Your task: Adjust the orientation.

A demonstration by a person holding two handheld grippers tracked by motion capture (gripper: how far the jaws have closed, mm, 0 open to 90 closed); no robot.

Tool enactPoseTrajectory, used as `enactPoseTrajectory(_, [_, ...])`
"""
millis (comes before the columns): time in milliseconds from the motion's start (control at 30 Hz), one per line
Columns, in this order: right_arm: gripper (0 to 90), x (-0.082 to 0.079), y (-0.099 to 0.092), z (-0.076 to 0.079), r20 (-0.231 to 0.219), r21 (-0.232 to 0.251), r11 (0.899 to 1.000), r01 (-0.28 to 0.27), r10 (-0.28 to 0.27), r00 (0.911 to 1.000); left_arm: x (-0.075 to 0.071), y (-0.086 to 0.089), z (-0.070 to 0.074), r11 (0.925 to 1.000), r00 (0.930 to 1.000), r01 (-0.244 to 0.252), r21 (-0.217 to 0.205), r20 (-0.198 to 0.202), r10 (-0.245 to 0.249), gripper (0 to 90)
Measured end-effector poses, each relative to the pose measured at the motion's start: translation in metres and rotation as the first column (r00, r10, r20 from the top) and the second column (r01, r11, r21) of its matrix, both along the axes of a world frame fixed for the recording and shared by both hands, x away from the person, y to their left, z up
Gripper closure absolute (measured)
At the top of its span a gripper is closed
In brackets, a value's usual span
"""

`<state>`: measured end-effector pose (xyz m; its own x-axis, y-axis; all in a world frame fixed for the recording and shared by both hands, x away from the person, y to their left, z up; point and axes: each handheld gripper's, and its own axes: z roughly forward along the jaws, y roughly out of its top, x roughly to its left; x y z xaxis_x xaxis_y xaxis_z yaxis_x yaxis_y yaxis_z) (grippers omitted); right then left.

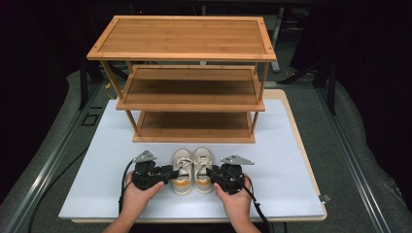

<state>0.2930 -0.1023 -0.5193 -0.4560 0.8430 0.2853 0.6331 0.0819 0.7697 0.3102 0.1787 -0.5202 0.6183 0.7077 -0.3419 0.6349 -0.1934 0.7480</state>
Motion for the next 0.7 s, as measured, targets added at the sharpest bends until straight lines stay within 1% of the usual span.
enactPoseTrajectory(67, [67.0,-0.0016,0.0012,-0.0001,-0.005,0.012,1.000,-0.002,0.002,1.0000,0.0007,-0.0011,0.0000,0.9999,0.9999,0.007,0.012,0.010,-0.007,55.4])
enactPoseTrajectory(100, [66.4,-0.0025,0.0018,-0.0005,-0.008,0.027,1.000,-0.010,0.010,0.9999,0.0005,-0.0025,0.0002,0.9999,0.9999,0.001,0.016,0.013,-0.002,55.3])
enactPoseTrajectory(133, [65.9,-0.0039,0.0024,-0.0008,-0.010,0.030,0.999,-0.009,0.010,0.9999,0.0005,-0.0032,0.0007,0.9996,0.9999,0.003,0.027,0.016,-0.004,55.3])
enactPoseTrajectory(167, [65.5,-0.0052,0.0033,-0.0013,-0.005,0.036,0.999,-0.011,0.011,0.9999,0.0008,-0.0034,0.0008,0.9994,0.9997,0.005,0.035,0.023,-0.006,55.4])
enactPoseTrajectory(200, [65.3,-0.0066,0.0032,-0.0016,-0.003,0.029,0.999,-0.013,0.014,0.9999,0.0010,-0.0035,0.0008,0.9994,0.9997,0.004,0.035,0.024,-0.004,55.5])
enactPoseTrajectory(233, [65.2,-0.0074,0.0031,-0.0026,0.001,0.039,0.999,-0.011,0.010,0.9999,0.0017,-0.0030,0.0006,0.9994,0.9997,0.005,0.035,0.025,-0.006,55.5])
enactPoseTrajectory(267, [65.1,-0.0076,0.0024,-0.0045,0.014,0.054,0.998,-0.011,0.010,0.9999,0.0020,-0.0028,0.0004,0.9995,0.9997,0.001,0.031,0.022,-0.002,55.5])
enactPoseTrajectory(367, [63.7,-0.0078,0.0003,-0.0066,0.008,0.090,0.996,-0.005,0.004,1.0000,0.0018,-0.0029,0.0005,0.9993,0.9996,0.003,0.038,0.028,-0.004,55.4])
enactPoseTrajectory(433, [59.5,-0.0081,0.0010,-0.0060,0.017,0.072,0.997,-0.014,0.013,0.9998,0.0016,-0.0027,0.0007,0.9993,0.9996,0.001,0.038,0.028,-0.002,55.2])
enactPoseTrajectory(500, [57.6,-0.0090,0.0022,-0.0051,0.035,0.044,0.999,-0.023,0.022,0.9992,0.0008,-0.0032,0.0003,0.9993,0.9994,-0.009,0.037,0.034,0.008,54.1])
enactPoseTrajectory(533, [56.4,-0.0089,0.0022,-0.0052,0.042,0.040,0.999,-0.025,0.023,0.9989,0.0003,-0.0037,-0.0004,0.9993,0.9993,-0.014,0.036,0.036,0.013,53.6])
enactPoseTrajectory(567, [54.8,-0.0087,0.0017,-0.0050,0.044,0.025,1.000,-0.017,0.016,0.9989,-0.0002,-0.0043,-0.0007,0.9992,0.9994,-0.017,0.036,0.032,0.016,52.6])
enactPoseTrajectory(633, [52.7,-0.0084,0.0003,-0.0050,0.043,0.031,1.000,-0.006,0.005,0.9991,-0.0014,-0.0061,-0.0021,0.9986,0.9989,-0.030,0.044,0.038,0.028,49.7])
enactPoseTrajectory(700, [50.4,-0.0069,-0.0002,-0.0061,0.042,0.026,1.000,0.004,-0.005,0.9991,-0.0026,-0.0096,-0.0039,0.9974,0.9979,-0.049,0.053,0.045,0.047,48.3])
